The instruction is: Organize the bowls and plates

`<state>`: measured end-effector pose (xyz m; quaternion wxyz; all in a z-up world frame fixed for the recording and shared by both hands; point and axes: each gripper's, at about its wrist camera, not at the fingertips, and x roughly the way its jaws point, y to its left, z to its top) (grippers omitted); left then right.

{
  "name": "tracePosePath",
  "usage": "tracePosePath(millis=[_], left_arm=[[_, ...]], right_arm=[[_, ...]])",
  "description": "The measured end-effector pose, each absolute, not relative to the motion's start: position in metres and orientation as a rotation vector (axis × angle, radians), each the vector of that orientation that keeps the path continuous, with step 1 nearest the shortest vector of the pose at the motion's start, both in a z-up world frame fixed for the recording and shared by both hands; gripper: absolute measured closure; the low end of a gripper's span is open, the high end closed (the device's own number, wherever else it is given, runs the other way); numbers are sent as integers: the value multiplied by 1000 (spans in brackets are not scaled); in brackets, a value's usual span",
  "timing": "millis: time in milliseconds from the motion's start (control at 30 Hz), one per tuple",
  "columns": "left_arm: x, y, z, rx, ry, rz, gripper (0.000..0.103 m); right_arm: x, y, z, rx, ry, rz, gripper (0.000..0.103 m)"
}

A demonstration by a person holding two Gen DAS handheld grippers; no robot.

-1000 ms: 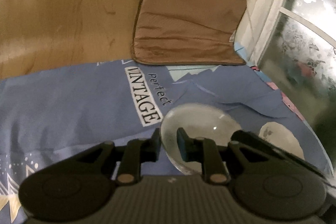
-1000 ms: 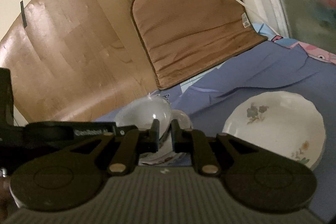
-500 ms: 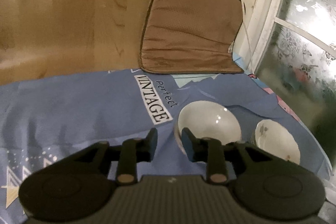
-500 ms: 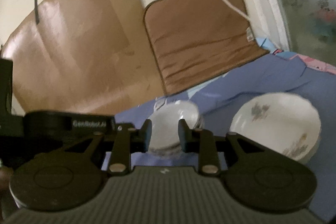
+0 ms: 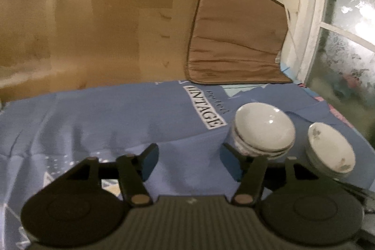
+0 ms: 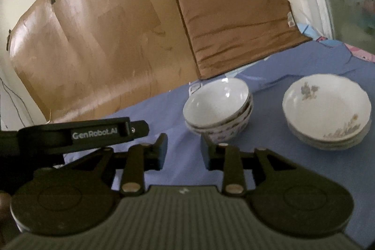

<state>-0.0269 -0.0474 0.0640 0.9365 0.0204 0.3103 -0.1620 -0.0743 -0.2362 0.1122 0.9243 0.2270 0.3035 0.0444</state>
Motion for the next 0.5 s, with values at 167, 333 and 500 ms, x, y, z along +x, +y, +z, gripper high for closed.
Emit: tracePosePath(millis=[167,333,500], left_arm=[[-36,-37,64,73,598,-276,8],[-43,-31,63,103,574,-233,4],[-43,-27,60,98,581,-219,1]], right_arm=[[-77,-231,111,460,650,96,62],[-78,-229,108,469,675,106,62],[-79,-228,107,469,692,117,62]])
